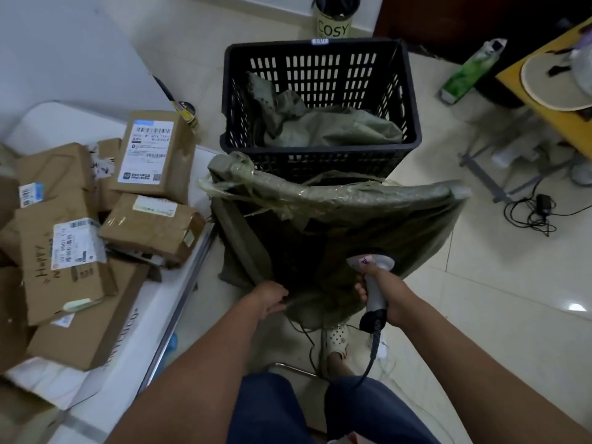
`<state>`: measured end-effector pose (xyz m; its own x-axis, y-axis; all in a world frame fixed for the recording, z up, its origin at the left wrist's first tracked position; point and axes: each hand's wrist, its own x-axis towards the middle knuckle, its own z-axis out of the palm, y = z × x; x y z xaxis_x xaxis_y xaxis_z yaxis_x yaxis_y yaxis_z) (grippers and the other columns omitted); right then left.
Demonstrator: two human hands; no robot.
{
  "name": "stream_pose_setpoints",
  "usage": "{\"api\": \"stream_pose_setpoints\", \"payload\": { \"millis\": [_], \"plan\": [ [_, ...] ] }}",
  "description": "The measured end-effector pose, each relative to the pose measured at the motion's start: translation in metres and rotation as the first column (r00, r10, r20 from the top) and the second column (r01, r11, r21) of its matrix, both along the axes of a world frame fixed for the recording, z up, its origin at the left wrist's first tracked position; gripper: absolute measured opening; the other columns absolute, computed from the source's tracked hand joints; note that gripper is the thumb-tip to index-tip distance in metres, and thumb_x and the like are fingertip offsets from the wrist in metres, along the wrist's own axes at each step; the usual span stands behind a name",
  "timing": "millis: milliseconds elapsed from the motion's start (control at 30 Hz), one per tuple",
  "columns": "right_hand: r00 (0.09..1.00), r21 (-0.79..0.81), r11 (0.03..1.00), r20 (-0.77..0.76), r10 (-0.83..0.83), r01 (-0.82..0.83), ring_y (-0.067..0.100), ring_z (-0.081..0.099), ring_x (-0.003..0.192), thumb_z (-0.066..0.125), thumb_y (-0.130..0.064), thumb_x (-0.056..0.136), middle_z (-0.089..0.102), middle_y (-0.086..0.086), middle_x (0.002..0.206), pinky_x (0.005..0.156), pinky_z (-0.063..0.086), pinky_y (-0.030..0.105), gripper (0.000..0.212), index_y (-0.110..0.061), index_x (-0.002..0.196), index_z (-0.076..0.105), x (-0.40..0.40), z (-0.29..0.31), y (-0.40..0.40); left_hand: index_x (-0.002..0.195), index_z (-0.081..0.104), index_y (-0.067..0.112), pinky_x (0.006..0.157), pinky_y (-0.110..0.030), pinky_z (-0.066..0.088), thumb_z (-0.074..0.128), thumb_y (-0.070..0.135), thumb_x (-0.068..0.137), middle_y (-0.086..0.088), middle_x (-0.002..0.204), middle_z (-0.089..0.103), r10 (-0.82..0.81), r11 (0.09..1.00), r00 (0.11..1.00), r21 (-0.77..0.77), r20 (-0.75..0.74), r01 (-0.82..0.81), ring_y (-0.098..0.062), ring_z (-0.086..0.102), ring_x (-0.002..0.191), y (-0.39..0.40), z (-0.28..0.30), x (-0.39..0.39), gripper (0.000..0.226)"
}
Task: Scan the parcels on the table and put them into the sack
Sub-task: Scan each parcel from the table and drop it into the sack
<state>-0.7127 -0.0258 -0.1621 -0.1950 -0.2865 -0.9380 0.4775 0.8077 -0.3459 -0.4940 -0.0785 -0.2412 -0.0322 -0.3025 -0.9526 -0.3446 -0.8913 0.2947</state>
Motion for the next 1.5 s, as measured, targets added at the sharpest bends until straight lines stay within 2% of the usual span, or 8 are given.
{"api": "stream_pose_setpoints", "payload": {
  "millis": [267, 367, 500, 733, 833, 933, 1200, 1500],
  "plan": [
    [0.975, -0.187, 0.961, 0.058, 0.217, -0.203, 0.014, 0.056, 0.053, 0.065, -0.038, 0.092, 0.061, 0.006, 0.065, 0.051, 0.047, 0.025, 0.034, -0.004, 0.096, 0.064, 0.068, 0.032, -0.027, 0.124, 0.058, 0.004, 0.097, -0.032, 0.053, 0.058, 0.009, 0.097, -0.016, 0.125, 0.059, -0.088, 0.98, 0.995, -0.183, -0.055, 0.076, -0.02, 0.062, 0.104, -0.003, 0.042, 0.065, 0.027],
    [0.923, -0.297, 0.894, 0.09, 0.375, -0.335, 0.014, 0.053, 0.049, 0.062, -0.037, 0.094, 0.059, 0.005, 0.061, 0.046, 0.045, 0.024, 0.032, -0.005, 0.095, 0.064, 0.106, 0.055, -0.043, 0.116, 0.059, 0.012, 0.086, -0.027, 0.054, 0.057, 0.011, 0.098, -0.007, 0.105, 0.062, -0.119, 0.942, 0.991, -0.323, -0.067, 0.092, -0.018, 0.062, 0.096, -0.006, 0.085, 0.096, 0.019],
    [0.835, -0.421, 0.783, 0.097, 0.541, -0.458, 0.013, 0.051, 0.046, 0.06, -0.034, 0.096, 0.057, 0.005, 0.061, 0.042, 0.043, 0.022, 0.027, -0.007, 0.091, 0.063, 0.16, 0.086, -0.064, 0.125, 0.058, 0.01, 0.072, -0.023, 0.049, 0.054, 0.012, 0.099, -0.006, 0.097, 0.064, -0.128, 0.833, 0.992, -0.541, 0.012, 0.114, -0.015, 0.06, 0.085, 0.004, 0.128, 0.148, 0.026],
    [0.789, -0.499, 0.703, 0.061, 0.612, -0.507, 0.013, 0.052, 0.046, 0.064, -0.033, 0.093, 0.057, 0.006, 0.06, 0.043, 0.045, 0.021, 0.027, -0.006, 0.09, 0.063, 0.232, 0.118, -0.074, 0.11, 0.065, 0.029, 0.089, -0.029, 0.048, 0.056, 0.021, 0.097, 0.015, 0.108, 0.061, 0.196, 0.452, 0.863, -0.824, 0.466, 0.343, -0.009, 0.058, 0.104, 0.023, 0.158, 0.235, 0.018],
    [0.805, -0.488, 0.711, 0.027, 0.592, -0.506, 0.014, 0.052, 0.047, 0.066, -0.032, 0.092, 0.058, 0.007, 0.061, 0.043, 0.046, 0.022, 0.027, -0.005, 0.088, 0.064, 0.251, 0.122, -0.072, 0.131, 0.053, 0.03, 0.106, -0.04, 0.037, 0.057, 0.036, 0.092, 0.001, 0.144, 0.043, 0.134, 0.5, 0.648, -0.616, 0.75, 0.609, -0.026, 0.039, 0.132, 0.028, 0.146, 0.252, 0.04],
    [0.82, -0.478, 0.725, 0.015, 0.572, -0.496, 0.014, 0.053, 0.048, 0.066, -0.032, 0.092, 0.058, 0.007, 0.063, 0.044, 0.047, 0.022, 0.027, -0.006, 0.09, 0.065, 0.263, 0.124, -0.071, 0.146, 0.032, 0.028, 0.117, -0.051, 0.018, 0.052, 0.058, 0.09, -0.007, 0.16, 0.012, 0.09, 0.585, 0.562, -0.5, 0.822, 0.638, -0.039, 0.013, 0.144, 0.024, 0.142, 0.25, 0.066],
    [0.859, -0.452, 0.763, -0.017, 0.511, -0.463, 0.015, 0.055, 0.05, 0.068, -0.033, 0.091, 0.059, 0.009, 0.066, 0.046, 0.048, 0.024, 0.029, -0.003, 0.095, 0.067, 0.273, 0.118, -0.075, 0.144, 0.023, 0.033, 0.108, -0.057, 0.03, 0.069, 0.057, 0.075, -0.002, 0.159, -0.004, 0.173, 0.682, 0.689, -0.591, 0.703, 0.431, -0.044, 0.024, 0.134, -0.006, 0.149, 0.247, 0.087],
    [0.964, -0.399, 0.881, -0.178, 0.198, -0.255, 0.019, 0.053, 0.054, 0.065, -0.031, 0.093, 0.06, 0.011, 0.068, 0.054, 0.046, 0.03, 0.029, -0.004, 0.082, 0.063, 0.265, 0.102, -0.087, 0.14, 0.029, 0.036, 0.109, -0.05, 0.027, 0.067, 0.05, 0.078, 0.007, 0.152, 0.012, 0.389, 0.495, 0.75, -0.808, 0.535, 0.32, -0.03, 0.029, 0.135, -0.007, 0.189, 0.273, 0.075]
  ]
}}
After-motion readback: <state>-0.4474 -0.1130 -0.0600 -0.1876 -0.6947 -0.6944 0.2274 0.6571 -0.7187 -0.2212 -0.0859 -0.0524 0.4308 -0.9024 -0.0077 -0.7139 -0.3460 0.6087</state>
